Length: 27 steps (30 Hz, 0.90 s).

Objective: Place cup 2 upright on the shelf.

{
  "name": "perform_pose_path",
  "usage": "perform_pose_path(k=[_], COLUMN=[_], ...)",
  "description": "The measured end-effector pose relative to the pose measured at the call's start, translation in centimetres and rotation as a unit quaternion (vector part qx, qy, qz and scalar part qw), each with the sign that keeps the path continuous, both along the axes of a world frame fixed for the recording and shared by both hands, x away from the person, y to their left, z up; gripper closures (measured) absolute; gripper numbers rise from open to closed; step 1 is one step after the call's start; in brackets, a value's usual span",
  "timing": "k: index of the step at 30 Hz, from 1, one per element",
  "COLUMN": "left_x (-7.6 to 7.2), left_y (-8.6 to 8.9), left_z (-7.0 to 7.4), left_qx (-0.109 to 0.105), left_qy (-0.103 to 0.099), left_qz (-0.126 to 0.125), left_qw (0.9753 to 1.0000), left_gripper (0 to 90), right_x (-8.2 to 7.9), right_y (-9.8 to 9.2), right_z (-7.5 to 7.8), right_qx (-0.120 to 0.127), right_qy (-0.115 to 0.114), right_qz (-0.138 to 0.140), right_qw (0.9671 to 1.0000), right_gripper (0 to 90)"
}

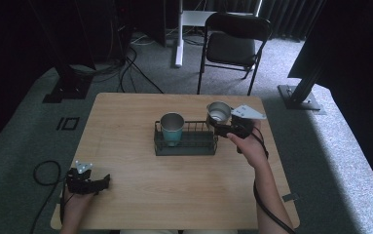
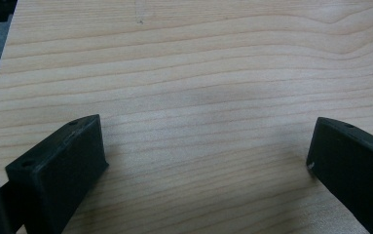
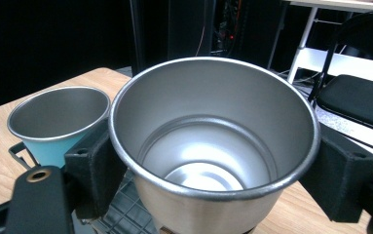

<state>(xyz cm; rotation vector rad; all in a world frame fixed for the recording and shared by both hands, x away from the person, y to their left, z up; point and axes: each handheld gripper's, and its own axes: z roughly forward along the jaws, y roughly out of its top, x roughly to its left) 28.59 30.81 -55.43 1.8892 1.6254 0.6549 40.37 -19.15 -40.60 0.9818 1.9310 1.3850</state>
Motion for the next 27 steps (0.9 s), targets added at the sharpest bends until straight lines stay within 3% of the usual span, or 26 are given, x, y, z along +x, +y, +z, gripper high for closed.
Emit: perform_pose_path(k=[17, 27], left_x=[0.0, 0.0], left_y=[0.0, 0.0], left_z=[0.0, 0.0], left_qx=[-0.001, -0.001], left_qy=[0.000, 0.000], left_qz=[0.000, 0.000], left_qw=[1.0000, 1.0000], left_gripper=[1.2, 1.2], right_x=[0.4, 1.1], right_y=[2.8, 3.7], right_z=[-0.6, -2.0], right_qx=[-0.005, -0.011], right_qy=[0.005, 0.023], right_qz=[0.033, 0.043], right_qw=[0.9994, 0.9988], right_gripper=[18.2, 18.2])
